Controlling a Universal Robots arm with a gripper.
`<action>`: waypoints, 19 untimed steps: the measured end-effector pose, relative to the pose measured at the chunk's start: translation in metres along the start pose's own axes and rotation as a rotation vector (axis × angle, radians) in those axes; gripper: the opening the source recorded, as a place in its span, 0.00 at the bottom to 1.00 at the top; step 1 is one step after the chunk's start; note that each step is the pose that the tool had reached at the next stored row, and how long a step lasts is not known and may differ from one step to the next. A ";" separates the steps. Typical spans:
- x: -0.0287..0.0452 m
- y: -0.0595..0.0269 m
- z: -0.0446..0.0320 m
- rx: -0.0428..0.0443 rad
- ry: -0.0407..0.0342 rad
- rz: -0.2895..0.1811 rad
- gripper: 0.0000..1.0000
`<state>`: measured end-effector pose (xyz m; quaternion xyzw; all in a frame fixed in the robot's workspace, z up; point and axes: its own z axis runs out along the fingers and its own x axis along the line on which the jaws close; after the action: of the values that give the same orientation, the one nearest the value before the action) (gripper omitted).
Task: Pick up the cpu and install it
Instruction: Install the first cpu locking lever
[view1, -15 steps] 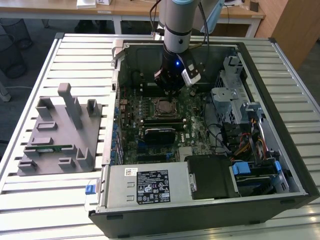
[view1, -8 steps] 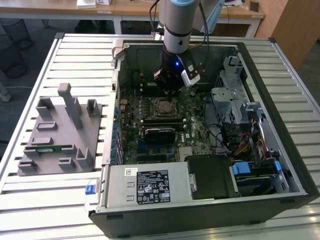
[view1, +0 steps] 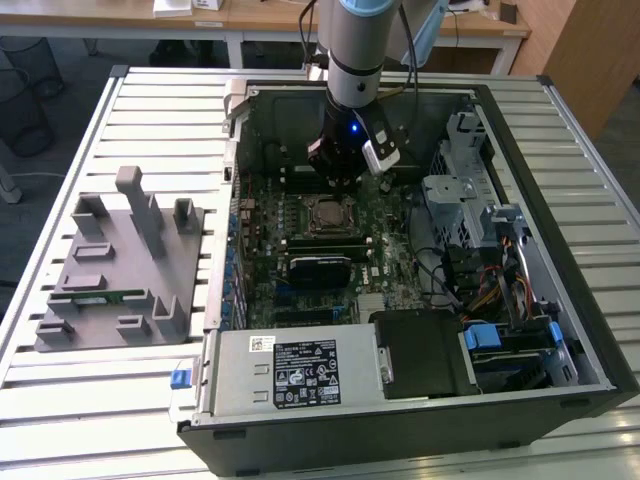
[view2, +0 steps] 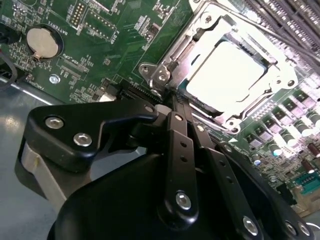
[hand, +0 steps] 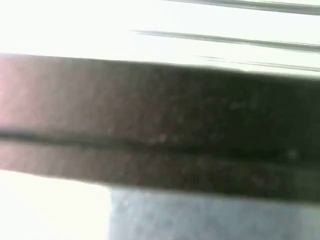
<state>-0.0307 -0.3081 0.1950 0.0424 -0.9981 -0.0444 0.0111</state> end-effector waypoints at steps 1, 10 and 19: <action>0.0002 -0.0003 -0.0005 -0.0019 0.0002 0.000 0.11; -0.0004 0.0021 -0.0137 -0.0091 -0.0020 0.000 0.11; 0.0002 -0.0028 -0.0180 -0.0092 -0.0020 0.000 0.11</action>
<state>-0.0302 -0.3125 0.2127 0.0425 -0.9978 -0.0490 0.0103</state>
